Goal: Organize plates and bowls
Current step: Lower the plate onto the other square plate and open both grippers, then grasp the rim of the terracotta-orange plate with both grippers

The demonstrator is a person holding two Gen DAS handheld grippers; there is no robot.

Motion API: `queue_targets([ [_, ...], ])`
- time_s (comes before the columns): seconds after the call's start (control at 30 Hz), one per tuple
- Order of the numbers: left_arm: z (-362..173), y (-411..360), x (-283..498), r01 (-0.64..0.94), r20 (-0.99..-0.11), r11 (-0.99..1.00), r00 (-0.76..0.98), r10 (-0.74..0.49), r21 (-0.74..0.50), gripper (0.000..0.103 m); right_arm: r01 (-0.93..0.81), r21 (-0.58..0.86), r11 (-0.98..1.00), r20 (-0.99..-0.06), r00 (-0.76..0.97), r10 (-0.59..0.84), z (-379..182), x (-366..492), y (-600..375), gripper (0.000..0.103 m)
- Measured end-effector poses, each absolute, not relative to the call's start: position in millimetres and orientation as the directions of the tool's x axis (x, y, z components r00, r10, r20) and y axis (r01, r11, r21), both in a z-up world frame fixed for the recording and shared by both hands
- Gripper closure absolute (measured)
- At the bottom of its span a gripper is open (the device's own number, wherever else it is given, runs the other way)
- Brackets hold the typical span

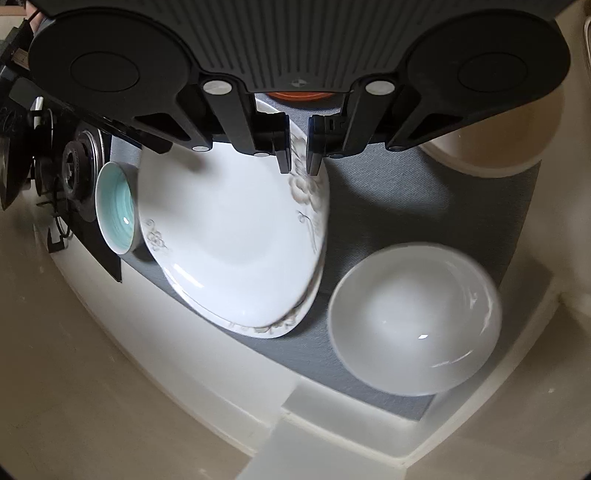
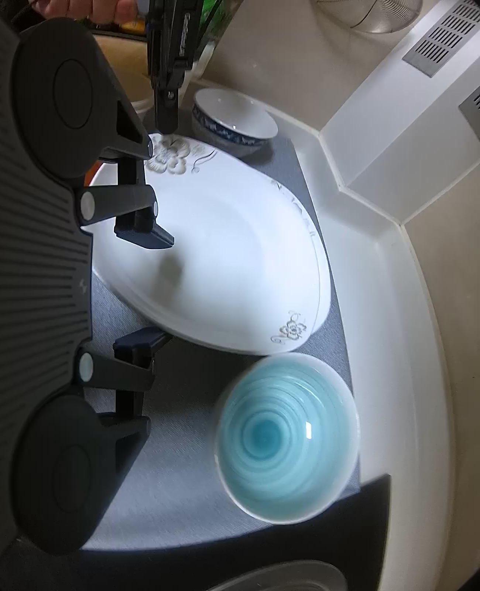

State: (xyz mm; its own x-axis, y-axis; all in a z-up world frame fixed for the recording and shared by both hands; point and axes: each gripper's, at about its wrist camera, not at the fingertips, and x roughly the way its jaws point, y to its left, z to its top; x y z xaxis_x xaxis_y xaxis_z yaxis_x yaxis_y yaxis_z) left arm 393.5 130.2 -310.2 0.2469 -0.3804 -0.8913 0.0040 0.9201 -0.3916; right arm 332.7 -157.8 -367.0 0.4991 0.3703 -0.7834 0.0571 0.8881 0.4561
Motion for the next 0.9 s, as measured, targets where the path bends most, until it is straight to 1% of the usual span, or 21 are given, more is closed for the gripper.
queue_targets([
  [0.1,-311.4,123.3,395.5,0.02,-0.893,0.922,0.244,-0.379,-0.386,0.094,0.057,0.45,0.891,-0.791,0.49,0.367,-371.1,337.7,-157.4,0.056],
  [0.27,-319.5,123.2,393.5,0.013,-0.898,0.923,0.23,-0.376,-0.384,0.095,0.119,0.5,0.858,-0.776,0.501,0.383,-373.5,325.6,-166.7,0.056],
  [0.33,-320.6,126.2,392.9,0.0,-0.896,0.922,0.238,-0.376,-0.387,0.095,0.122,0.529,0.84,-0.771,0.483,0.415,-378.9,318.2,-165.6,0.056],
  [0.37,-321.1,126.7,392.3,-0.002,-0.895,0.922,0.239,-0.377,-0.388,0.095,0.109,0.535,0.838,-0.769,0.473,0.429,-382.6,315.4,-163.6,0.059],
  [0.43,-324.6,127.2,393.1,-0.009,-0.899,0.922,0.228,-0.375,-0.387,0.095,0.093,0.536,0.839,-0.758,0.492,0.43,-384.9,312.9,-163.7,0.07],
  [0.47,-326.8,126.6,393.2,-0.01,-0.902,0.923,0.218,-0.373,-0.385,0.095,0.099,0.536,0.838,-0.754,0.503,0.422,-384.3,315.0,-164.8,0.074],
  [0.5,-328.3,126.0,392.6,-0.011,-0.904,0.923,0.209,-0.373,-0.384,0.094,0.107,0.536,0.837,-0.749,0.516,0.414,-383.3,316.7,-167.9,0.082],
  [0.53,-329.6,125.3,391.8,-0.011,-0.904,0.923,0.205,-0.375,-0.385,0.094,0.111,0.533,0.839,-0.747,0.527,0.405,-382.3,318.6,-170.4,0.087],
  [0.67,-328.1,118.6,386.5,0.015,-0.908,0.931,0.212,-0.36,-0.366,0.095,0.105,0.534,0.839,-0.748,0.52,0.412,-383.0,325.3,-175.4,0.087],
  [0.7,-327.0,117.8,385.1,0.017,-0.909,0.932,0.212,-0.358,-0.363,0.095,0.105,0.53,0.841,-0.751,0.519,0.408,-382.1,324.5,-174.9,0.086],
  [0.77,-322.1,116.8,382.1,0.028,-0.906,0.931,0.222,-0.362,-0.365,0.094,0.119,0.529,0.84,-0.751,0.527,0.398,-379.4,319.3,-175.6,0.082],
  [0.8,-319.1,116.9,381.0,0.033,-0.902,0.93,0.235,-0.362,-0.365,0.094,0.124,0.534,0.836,-0.747,0.533,0.397,-378.6,317.4,-175.3,0.069],
  [0.83,-316.4,117.3,380.7,0.04,-0.897,0.93,0.249,-0.364,-0.366,0.095,0.125,0.54,0.832,-0.742,0.538,0.401,-378.5,315.9,-175.2,0.052],
  [0.87,-314.8,118.0,381.2,0.045,-0.893,0.929,0.262,-0.367,-0.368,0.094,0.125,0.543,0.83,-0.737,0.544,0.4,-378.8,315.9,-174.7,0.047],
  [0.9,-314.6,118.7,383.4,0.046,-0.89,0.927,0.267,-0.369,-0.371,0.094,0.129,0.546,0.828,-0.734,0.55,0.399,-379.3,316.9,-173.8,0.045],
])
